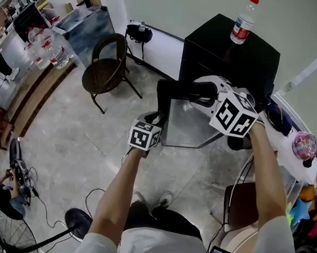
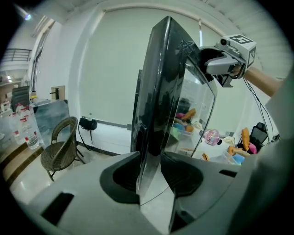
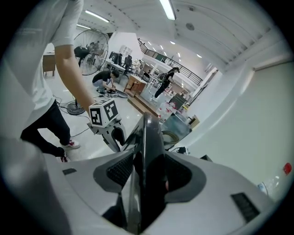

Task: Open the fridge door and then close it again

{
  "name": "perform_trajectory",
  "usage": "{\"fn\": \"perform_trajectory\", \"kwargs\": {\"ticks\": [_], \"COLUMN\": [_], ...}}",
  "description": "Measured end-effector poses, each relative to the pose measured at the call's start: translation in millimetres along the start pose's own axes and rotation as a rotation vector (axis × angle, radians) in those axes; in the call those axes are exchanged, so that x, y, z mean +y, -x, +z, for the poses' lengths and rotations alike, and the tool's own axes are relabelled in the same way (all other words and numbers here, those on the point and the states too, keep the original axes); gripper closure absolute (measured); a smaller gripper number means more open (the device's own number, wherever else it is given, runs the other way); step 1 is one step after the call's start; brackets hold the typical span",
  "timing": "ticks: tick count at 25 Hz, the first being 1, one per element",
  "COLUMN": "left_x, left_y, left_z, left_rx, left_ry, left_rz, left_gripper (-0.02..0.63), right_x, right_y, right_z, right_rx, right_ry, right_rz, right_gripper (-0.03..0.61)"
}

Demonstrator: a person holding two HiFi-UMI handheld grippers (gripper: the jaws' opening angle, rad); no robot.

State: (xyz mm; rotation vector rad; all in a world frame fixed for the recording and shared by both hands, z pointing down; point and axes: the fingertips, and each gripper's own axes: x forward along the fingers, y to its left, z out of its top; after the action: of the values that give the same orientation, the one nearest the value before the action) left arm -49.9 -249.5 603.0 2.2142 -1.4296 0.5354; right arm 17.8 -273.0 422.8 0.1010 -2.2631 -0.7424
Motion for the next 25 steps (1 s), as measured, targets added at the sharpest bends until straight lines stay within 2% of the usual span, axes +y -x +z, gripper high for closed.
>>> {"fn": "perform_trajectory", "kwargs": {"ticks": [13, 17, 25], "left_x": [-27, -43, -83], "left_y": [31, 46, 69], "left_z": [-25, -38, -62], "left_rx": [-0.009, -0.037, -0.060], "left_ry": [0.052, 0.113, 0.157], "left_rz": [0.061, 0.097, 0.129], "left_gripper": [0.500, 0.500, 0.502], "right_x": [33, 50, 82], "right_y": [16, 23, 47], "right_z": [11, 16, 21], "right_rx": [-0.049, -0.051, -0.112], "right_ry": [0.090, 0.129, 0.186], "right_rz": [0.020, 0.022, 0.056], "right_gripper": [0.359, 0.353, 0.345]}}
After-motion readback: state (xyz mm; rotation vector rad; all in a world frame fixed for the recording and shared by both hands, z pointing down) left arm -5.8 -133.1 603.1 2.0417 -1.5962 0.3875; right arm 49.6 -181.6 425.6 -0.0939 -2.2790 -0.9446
